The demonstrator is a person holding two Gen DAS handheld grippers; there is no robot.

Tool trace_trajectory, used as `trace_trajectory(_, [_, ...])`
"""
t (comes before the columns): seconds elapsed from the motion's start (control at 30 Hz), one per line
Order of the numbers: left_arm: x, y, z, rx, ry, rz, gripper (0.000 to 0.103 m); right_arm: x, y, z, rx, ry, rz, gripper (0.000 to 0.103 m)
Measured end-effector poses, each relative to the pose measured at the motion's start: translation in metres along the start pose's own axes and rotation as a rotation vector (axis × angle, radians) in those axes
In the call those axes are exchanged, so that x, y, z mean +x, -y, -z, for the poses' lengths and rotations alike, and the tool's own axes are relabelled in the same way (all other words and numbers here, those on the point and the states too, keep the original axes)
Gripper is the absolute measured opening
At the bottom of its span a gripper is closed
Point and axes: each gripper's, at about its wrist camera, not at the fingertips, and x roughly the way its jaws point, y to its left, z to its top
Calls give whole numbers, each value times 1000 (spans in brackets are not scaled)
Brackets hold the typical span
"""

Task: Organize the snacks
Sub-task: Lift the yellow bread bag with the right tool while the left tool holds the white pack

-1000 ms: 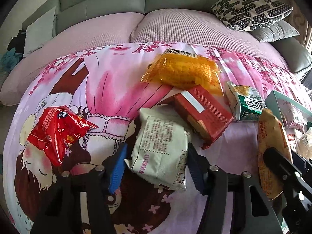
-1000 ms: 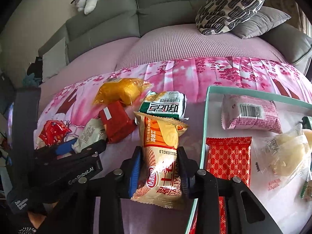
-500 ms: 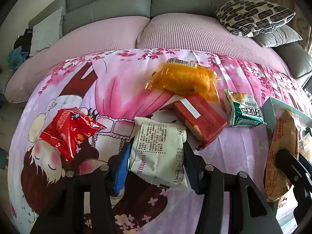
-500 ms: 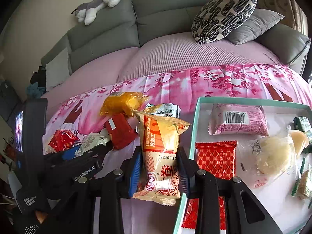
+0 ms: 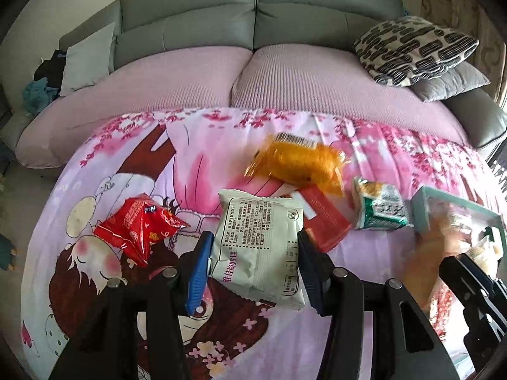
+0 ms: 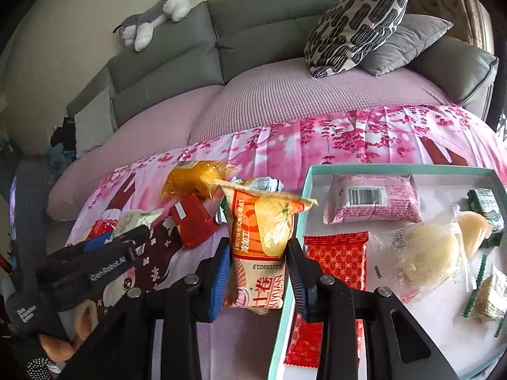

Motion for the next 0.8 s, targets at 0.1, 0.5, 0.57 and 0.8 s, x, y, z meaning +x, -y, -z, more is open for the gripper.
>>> trace_trajectory(0.1, [-10, 7, -3, 3, 21, 21, 54, -7, 4, -2, 3, 17, 4, 35])
trace_trajectory(0.5, [-5, 26, 4, 28, -19, 32, 54, -2, 15, 0, 12, -9, 23, 36])
trace_trajectory(0.57, [-2, 24, 5, 20, -32, 30, 54, 4, 14, 2, 9, -21, 14, 36])
trace_trajectory(0.8, [2, 19, 6, 1, -39, 42, 54, 24, 3, 5, -18, -44, 19, 42])
